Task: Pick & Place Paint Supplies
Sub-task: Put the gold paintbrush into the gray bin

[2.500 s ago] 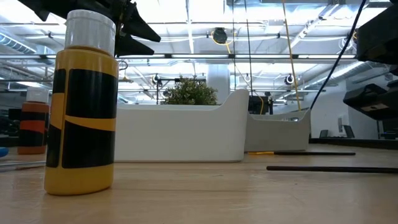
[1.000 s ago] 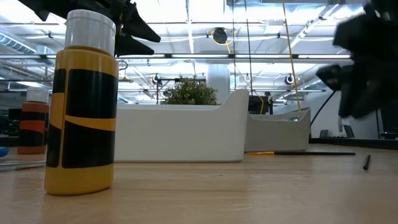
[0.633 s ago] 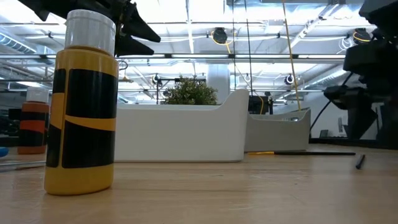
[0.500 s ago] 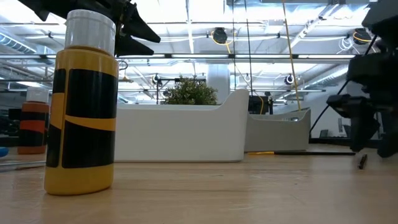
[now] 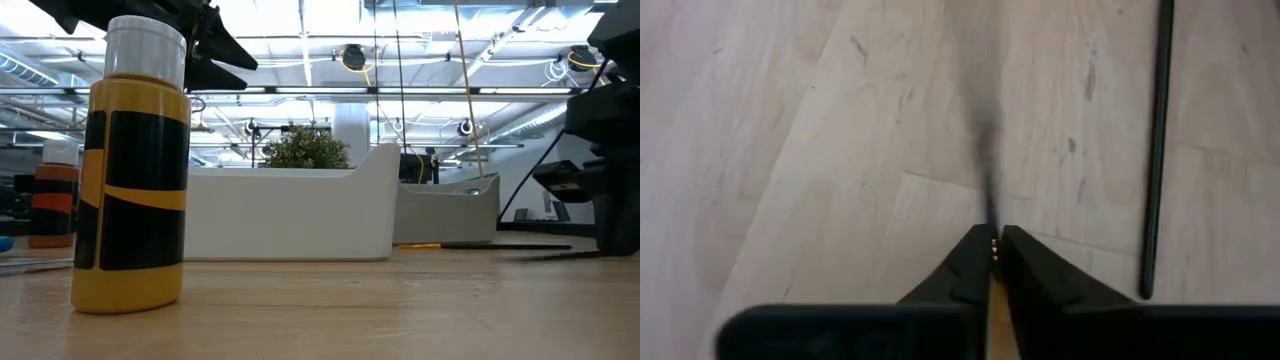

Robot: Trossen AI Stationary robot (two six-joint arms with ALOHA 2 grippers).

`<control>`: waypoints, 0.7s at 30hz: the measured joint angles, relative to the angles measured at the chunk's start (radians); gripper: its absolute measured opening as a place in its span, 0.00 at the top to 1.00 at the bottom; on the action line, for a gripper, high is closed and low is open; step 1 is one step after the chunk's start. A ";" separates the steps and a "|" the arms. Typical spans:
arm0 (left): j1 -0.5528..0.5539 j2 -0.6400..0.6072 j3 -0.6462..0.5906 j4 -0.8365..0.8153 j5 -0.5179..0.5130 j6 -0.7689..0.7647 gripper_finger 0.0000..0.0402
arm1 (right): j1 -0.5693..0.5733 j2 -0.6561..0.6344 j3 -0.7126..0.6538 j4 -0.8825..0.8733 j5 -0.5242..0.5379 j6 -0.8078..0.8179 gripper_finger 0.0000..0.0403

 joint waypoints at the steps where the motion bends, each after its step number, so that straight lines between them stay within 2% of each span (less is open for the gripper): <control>1: 0.000 0.000 0.000 0.000 0.000 0.000 0.41 | 0.000 0.011 -0.002 -0.003 -0.002 0.003 0.98; 10: 0.000 0.000 0.000 0.000 0.000 -0.004 0.41 | 0.001 0.127 -0.006 0.042 -0.018 0.118 1.00; 16: 0.000 0.000 0.000 0.000 0.000 -0.004 0.41 | 0.001 0.071 0.045 0.074 -0.015 0.157 1.00; 21: 0.000 0.000 0.000 0.000 0.000 -0.003 0.41 | 0.002 0.011 0.119 0.035 -0.033 0.118 1.00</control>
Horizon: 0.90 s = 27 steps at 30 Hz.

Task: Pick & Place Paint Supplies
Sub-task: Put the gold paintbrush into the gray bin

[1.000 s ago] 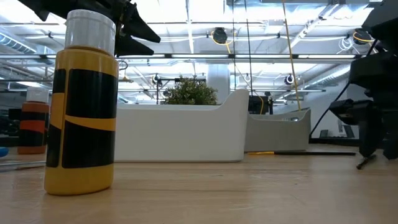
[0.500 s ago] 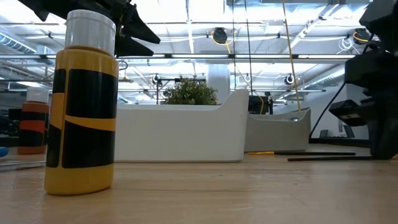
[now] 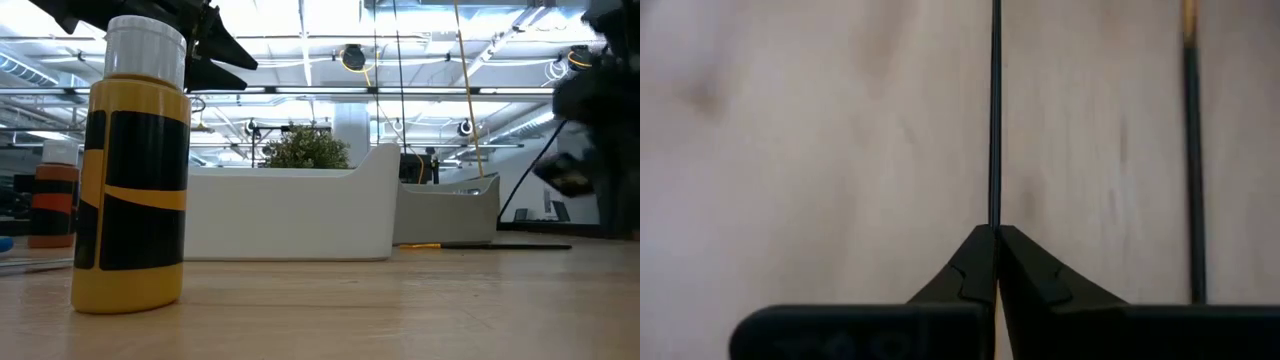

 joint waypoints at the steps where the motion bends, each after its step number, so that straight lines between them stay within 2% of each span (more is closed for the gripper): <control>1: 0.000 0.000 0.000 -0.001 0.000 0.000 0.41 | 0.000 -0.010 0.021 0.006 0.008 -0.016 1.00; 12: 0.000 0.000 0.000 -0.016 -0.003 -0.002 0.41 | -0.001 -0.068 0.130 -0.004 0.049 -0.129 1.00; 16: 0.000 0.000 0.000 -0.016 -0.004 -0.002 0.41 | -0.013 -0.101 0.143 0.007 0.105 -0.165 1.00; 22: 0.000 0.000 0.000 -0.015 -0.004 -0.004 0.41 | -0.092 -0.137 0.145 0.016 0.153 -0.253 1.00; 27: 0.000 0.000 0.000 -0.014 -0.005 -0.004 0.41 | -0.231 -0.140 0.145 0.028 0.157 -0.349 1.00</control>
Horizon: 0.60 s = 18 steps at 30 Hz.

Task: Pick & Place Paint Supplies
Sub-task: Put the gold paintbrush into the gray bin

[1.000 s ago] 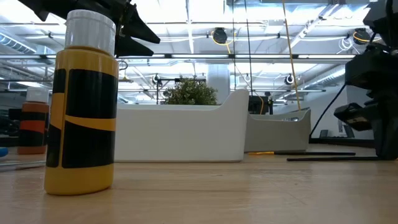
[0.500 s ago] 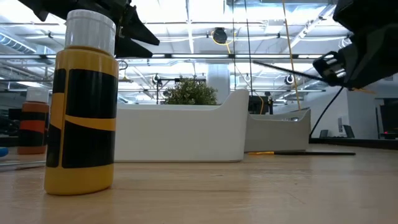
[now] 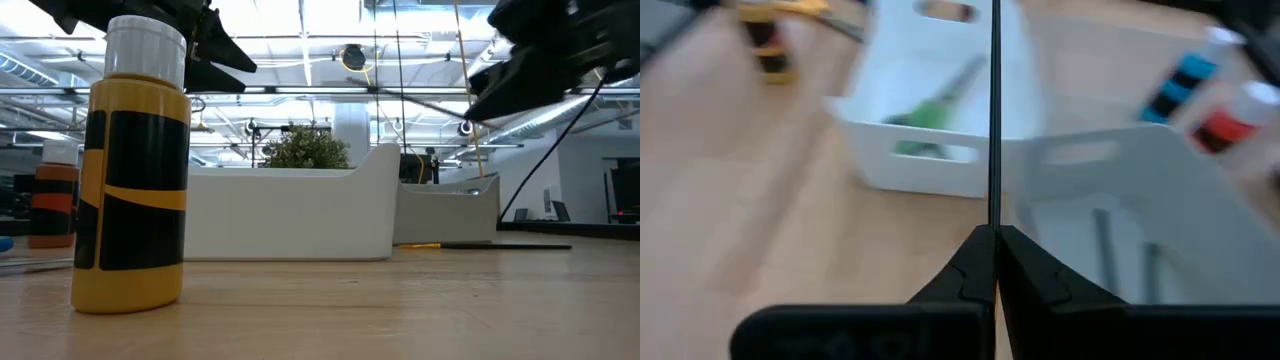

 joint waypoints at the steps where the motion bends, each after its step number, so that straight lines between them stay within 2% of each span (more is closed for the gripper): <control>1: 0.000 0.000 0.000 0.001 0.000 0.000 0.41 | -0.033 0.006 0.000 0.002 0.000 -0.016 1.00; 10: 0.000 0.000 0.000 0.000 0.000 -0.001 0.41 | -0.302 0.100 -0.001 -0.070 0.000 -0.030 1.00; 18: 0.000 0.000 0.000 0.000 0.000 -0.004 0.41 | -0.355 0.118 -0.001 -0.077 -0.004 0.004 0.98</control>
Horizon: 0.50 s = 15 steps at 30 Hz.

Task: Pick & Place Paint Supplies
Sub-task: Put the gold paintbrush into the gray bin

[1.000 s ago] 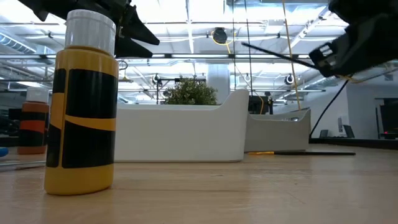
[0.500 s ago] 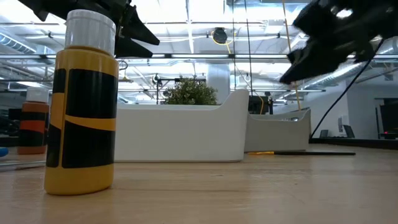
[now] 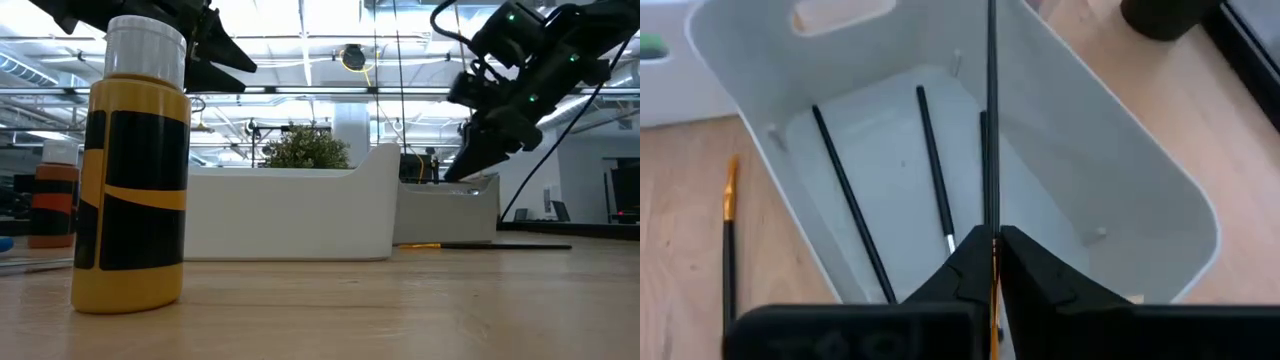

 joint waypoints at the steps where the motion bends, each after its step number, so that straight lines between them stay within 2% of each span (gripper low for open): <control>1: 0.000 0.000 0.000 0.000 0.000 0.000 0.41 | 0.000 0.000 0.000 0.007 -0.002 0.000 0.96; 10: 0.000 0.000 0.000 -0.001 0.000 0.000 0.41 | 0.025 0.000 0.000 0.023 -0.005 0.003 0.72; 15: 0.000 0.000 0.000 -0.001 0.000 0.005 0.41 | 0.094 -0.006 0.000 0.101 -0.062 0.005 0.64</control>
